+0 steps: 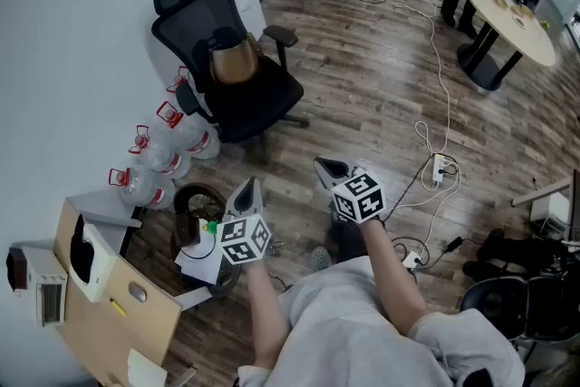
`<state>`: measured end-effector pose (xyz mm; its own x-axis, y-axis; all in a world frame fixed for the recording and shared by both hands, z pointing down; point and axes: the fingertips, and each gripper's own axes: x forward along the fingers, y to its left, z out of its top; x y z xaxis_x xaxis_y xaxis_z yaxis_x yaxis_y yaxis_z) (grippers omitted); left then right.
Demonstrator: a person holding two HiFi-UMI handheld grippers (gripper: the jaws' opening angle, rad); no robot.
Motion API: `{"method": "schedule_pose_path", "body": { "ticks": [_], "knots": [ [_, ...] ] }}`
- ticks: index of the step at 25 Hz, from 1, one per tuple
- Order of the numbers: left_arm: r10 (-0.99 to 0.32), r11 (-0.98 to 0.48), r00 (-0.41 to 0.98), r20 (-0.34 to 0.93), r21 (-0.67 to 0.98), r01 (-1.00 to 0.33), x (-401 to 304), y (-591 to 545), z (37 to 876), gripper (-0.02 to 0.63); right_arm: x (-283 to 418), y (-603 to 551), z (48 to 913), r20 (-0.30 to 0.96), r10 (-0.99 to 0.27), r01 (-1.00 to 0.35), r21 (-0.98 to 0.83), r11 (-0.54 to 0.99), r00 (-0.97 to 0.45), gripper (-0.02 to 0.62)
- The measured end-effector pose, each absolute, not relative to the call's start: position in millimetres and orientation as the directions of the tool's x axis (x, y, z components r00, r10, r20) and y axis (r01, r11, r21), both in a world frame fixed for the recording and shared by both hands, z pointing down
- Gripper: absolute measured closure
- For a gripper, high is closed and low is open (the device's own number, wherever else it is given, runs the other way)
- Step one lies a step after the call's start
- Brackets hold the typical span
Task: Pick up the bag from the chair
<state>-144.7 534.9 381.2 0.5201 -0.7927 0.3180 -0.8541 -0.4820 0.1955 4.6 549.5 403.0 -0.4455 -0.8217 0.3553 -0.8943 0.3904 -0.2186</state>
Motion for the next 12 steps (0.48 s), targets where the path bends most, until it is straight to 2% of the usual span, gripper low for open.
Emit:
{"method": "schedule_pose_path", "body": {
  "ticks": [6,12],
  "knots": [
    [-0.791,-0.48,0.506,0.343,0.165,-0.862,-138.7,535.6,385.9,0.601,14.8,549.6,406.3,0.371,-0.824,-0.903,-0.219,0.371,-0.428,0.594],
    [-0.804,-0.453,0.49,0.337,0.187,-0.872,-142.8,525.5,390.2,0.598,30.6,538.7,404.8,0.311,-0.84,-0.87,-0.372,0.323,-0.444,0.591]
  ]
}}
